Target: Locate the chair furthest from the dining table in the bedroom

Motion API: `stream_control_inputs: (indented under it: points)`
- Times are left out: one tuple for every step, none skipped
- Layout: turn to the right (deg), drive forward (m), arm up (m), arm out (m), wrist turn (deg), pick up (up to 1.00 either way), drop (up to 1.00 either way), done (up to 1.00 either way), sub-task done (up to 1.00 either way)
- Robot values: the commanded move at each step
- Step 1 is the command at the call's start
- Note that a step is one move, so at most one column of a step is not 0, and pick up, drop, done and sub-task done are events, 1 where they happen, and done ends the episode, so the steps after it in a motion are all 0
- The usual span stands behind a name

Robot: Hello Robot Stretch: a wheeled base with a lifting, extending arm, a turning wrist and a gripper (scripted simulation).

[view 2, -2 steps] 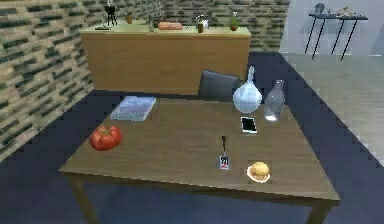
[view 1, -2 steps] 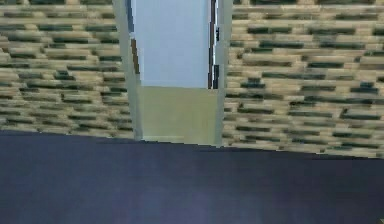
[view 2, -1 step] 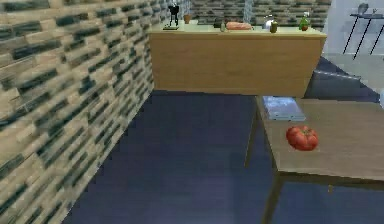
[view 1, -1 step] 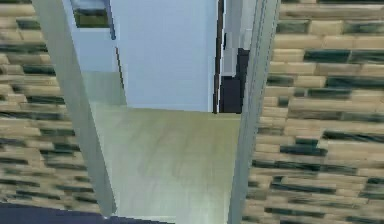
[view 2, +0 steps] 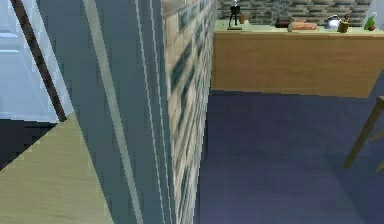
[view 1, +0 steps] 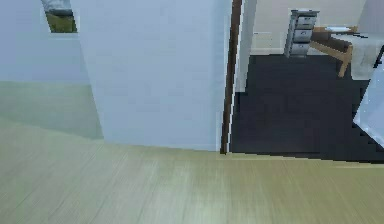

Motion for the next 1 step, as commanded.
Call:
stream_control_inputs:
  points:
    - [3.0,0.0,0.0,0.0,0.0,0.0,0.0,0.0,0.0]
